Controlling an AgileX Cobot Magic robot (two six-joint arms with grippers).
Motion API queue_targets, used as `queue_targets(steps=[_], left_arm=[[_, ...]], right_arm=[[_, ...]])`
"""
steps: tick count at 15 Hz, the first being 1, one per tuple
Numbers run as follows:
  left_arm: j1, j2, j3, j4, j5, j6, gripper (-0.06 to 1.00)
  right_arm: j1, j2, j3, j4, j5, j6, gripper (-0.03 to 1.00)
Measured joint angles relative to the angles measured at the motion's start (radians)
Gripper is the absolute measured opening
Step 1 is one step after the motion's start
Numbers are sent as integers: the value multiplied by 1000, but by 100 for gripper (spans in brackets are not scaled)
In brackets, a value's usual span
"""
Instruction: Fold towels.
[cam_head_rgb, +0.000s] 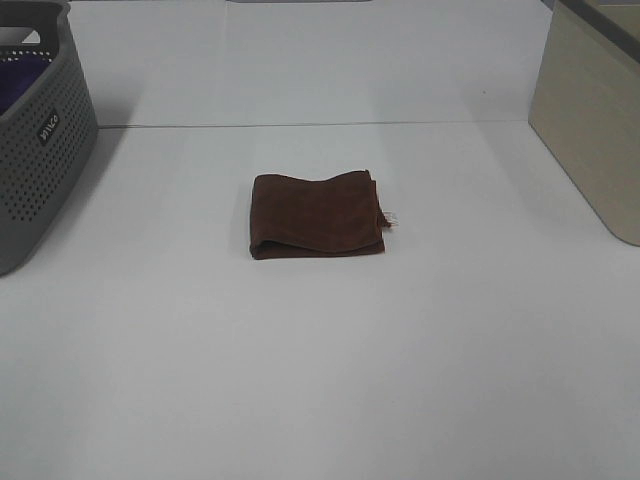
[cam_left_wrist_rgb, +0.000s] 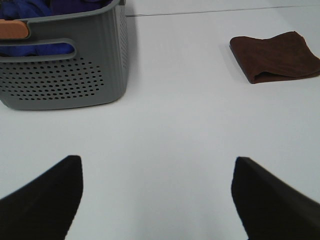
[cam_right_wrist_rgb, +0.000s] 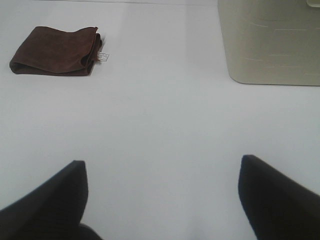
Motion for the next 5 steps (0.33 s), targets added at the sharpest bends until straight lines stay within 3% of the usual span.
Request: queue_targets(steps=[5], left_arm=[[0, 0, 0, 0, 0, 0, 78]], right_arm=[[0, 0, 0, 0, 0, 0, 78]])
